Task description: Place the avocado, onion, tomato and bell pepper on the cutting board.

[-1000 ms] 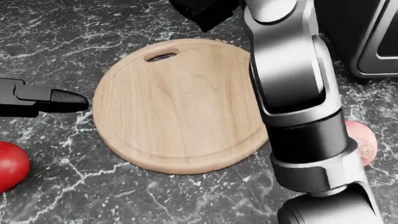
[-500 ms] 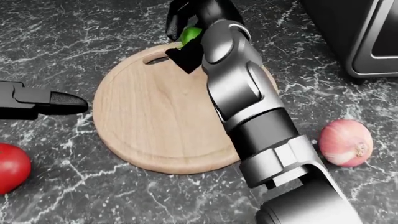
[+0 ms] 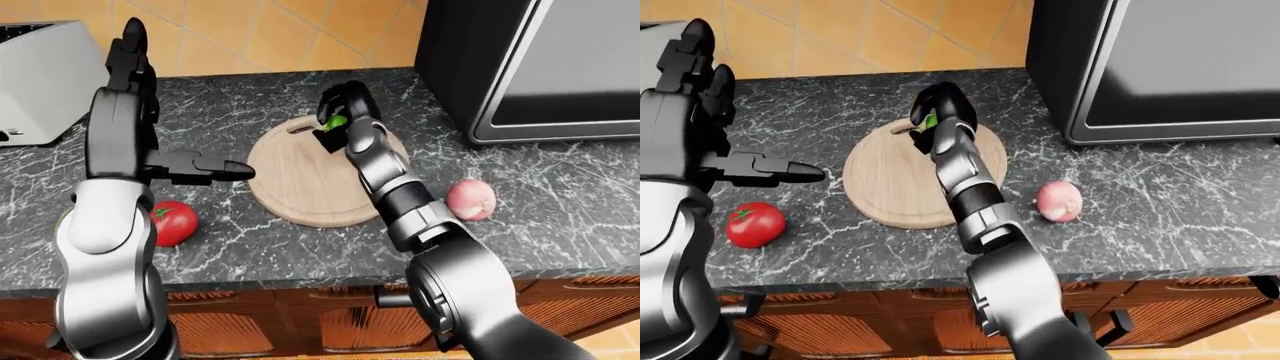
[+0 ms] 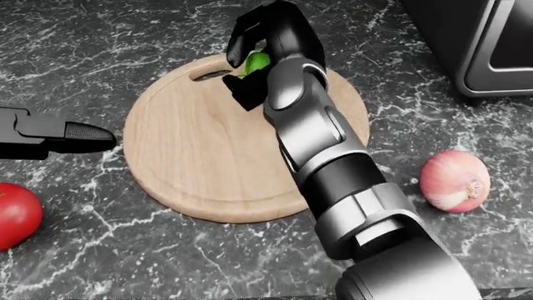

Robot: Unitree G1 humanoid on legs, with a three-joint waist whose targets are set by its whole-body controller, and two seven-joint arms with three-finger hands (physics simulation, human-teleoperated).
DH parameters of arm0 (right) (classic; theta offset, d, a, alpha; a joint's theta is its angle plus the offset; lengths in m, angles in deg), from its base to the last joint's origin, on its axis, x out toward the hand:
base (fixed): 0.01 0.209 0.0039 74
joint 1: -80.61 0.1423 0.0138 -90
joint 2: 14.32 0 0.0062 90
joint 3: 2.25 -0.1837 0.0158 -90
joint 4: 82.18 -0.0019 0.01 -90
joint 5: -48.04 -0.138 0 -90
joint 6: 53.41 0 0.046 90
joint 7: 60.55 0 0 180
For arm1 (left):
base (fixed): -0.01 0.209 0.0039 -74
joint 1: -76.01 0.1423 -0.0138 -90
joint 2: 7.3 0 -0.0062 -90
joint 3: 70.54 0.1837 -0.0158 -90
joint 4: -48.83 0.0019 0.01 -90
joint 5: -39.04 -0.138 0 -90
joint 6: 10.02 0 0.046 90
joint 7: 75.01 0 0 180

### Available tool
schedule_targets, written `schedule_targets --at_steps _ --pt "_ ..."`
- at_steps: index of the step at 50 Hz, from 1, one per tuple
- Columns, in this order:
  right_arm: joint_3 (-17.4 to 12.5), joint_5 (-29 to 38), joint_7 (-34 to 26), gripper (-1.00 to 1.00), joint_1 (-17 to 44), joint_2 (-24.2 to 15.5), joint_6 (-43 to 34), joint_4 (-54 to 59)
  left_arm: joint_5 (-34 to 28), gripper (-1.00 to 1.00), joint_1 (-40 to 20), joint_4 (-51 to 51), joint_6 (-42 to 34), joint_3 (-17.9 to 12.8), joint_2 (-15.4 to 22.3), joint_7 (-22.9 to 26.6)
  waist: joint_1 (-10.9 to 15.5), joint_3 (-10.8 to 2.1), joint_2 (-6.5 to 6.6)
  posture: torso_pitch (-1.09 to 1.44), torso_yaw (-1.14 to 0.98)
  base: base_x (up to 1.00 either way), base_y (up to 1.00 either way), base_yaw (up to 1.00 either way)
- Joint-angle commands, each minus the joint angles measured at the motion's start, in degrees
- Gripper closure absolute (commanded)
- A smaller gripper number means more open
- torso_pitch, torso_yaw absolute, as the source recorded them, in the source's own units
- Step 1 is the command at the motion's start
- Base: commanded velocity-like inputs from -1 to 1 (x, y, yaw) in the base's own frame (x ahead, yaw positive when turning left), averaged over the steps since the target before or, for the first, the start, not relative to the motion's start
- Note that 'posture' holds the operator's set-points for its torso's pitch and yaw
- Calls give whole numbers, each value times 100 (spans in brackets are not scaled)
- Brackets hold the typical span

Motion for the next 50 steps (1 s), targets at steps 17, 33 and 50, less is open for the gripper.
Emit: schedule_targets --at_steps 17,33,50 --pt "22 -234 356 18 413 -85 499 -88 -52 -100 -83 -88 230 -30 17 -77 11 -190 -3 0 0 0 0 0" --pt "75 -124 215 -2 229 -23 500 -183 -39 -100 -124 -66 218 -59 46 -65 15 -197 -2 0 0 0 0 0" --pt "64 -133 10 -100 170 -39 285 -526 -54 -100 -97 -83 223 -40 42 -77 13 -193 -2 0 0 0 0 0"
